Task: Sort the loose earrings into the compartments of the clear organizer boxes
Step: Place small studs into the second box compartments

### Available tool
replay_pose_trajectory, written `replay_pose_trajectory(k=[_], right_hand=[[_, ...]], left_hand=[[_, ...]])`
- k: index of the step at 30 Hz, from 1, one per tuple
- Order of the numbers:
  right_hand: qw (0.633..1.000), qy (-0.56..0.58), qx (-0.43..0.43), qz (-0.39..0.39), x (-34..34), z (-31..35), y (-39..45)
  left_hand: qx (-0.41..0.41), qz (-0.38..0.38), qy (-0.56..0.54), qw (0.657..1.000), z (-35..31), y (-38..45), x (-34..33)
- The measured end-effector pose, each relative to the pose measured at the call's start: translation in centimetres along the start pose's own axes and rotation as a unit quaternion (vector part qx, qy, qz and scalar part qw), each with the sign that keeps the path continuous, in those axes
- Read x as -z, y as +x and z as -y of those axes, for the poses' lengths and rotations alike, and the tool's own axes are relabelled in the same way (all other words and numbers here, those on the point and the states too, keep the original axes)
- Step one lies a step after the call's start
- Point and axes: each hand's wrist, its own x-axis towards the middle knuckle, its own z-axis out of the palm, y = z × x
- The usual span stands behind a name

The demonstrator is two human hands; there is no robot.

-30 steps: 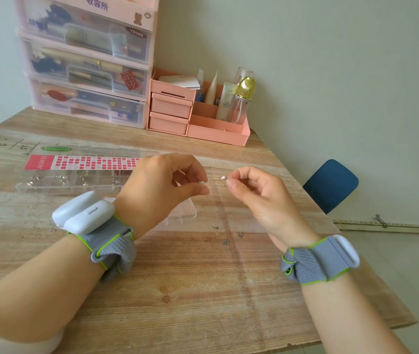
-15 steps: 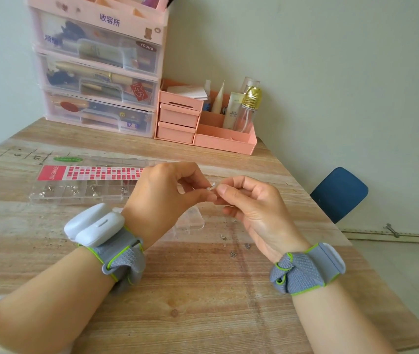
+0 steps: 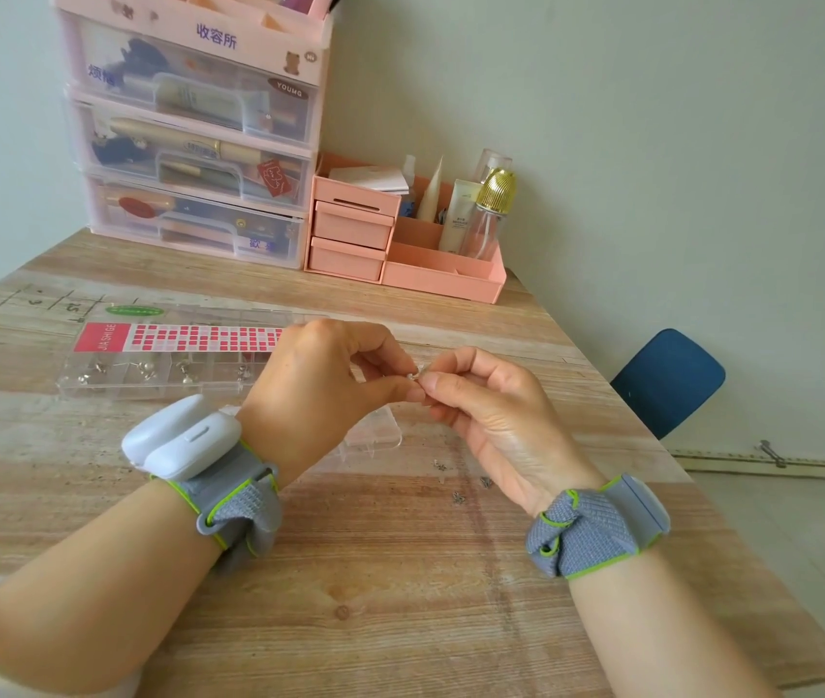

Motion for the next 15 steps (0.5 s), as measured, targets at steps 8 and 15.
replay_pose_trajectory(k=[8,15], right_hand=[[0.995,-0.088,0.027,-0.033,0.6,-0.2,0.0],[0.991,-0.123,0.041,-0.026,0.8,-0.3,-0.2]], left_hand=[[0.009,0.155,0.138,0.978,0.4,0.0,1.9],[-0.01,0.173,0.218,0.961,0.3,-0.5,0.9]])
